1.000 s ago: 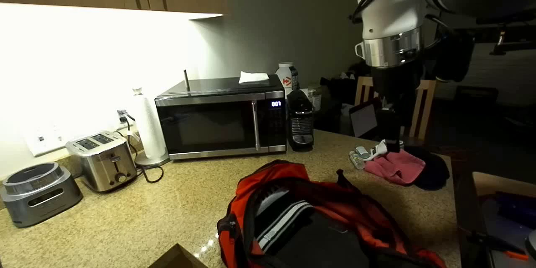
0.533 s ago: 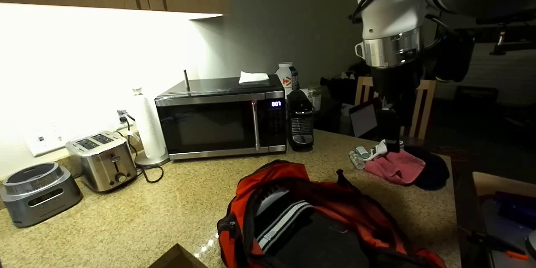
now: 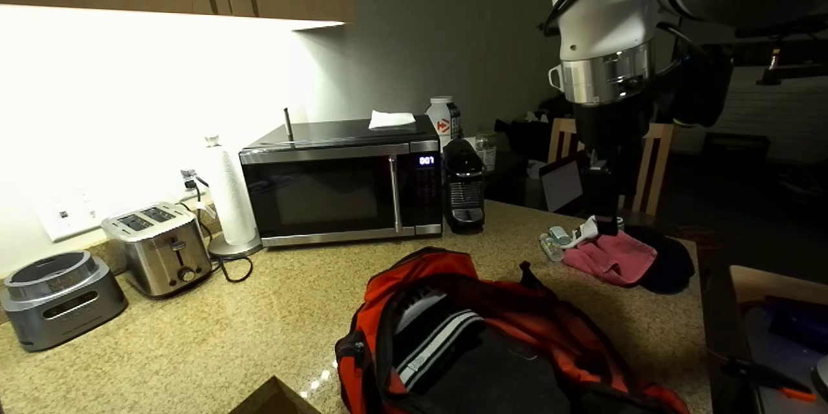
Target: Take the white and black head sock out of the red bag and place it on the right side of the counter
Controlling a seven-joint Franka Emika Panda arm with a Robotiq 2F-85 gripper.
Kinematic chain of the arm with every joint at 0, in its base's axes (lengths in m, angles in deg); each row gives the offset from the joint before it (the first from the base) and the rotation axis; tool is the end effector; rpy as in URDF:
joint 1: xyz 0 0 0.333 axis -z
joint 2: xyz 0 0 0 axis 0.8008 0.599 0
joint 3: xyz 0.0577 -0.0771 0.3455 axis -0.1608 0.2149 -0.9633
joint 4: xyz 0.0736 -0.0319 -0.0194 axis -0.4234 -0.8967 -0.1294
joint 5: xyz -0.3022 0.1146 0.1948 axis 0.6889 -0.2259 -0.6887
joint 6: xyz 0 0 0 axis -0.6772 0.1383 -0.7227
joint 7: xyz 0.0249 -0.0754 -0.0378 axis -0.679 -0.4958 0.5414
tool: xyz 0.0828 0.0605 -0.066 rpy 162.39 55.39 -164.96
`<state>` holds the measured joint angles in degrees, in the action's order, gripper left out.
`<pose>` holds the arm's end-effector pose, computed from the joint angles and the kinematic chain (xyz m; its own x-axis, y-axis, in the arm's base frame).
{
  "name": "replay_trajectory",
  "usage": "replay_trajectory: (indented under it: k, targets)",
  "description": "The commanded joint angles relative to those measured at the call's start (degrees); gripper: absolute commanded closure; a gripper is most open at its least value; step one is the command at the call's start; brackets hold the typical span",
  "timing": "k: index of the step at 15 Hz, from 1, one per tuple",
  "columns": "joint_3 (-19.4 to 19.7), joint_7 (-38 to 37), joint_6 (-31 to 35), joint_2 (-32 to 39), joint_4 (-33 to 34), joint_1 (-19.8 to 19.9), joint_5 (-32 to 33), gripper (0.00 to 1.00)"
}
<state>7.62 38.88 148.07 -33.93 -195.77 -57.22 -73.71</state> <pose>0.3518 0.1710 0.4545 0.9786 -0.1578 -0.1319 -0.1224 -0.9622 0.2434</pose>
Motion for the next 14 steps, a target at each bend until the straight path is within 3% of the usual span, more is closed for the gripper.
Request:
replay_trajectory:
  k: [1,14]
  targets:
    - [1.6,-0.5,-0.2,0.2,0.1,-1.8,0.5,0.0]
    - [1.9,-0.2,5.4,8.1,5.2,-4.7,0.9,0.0]
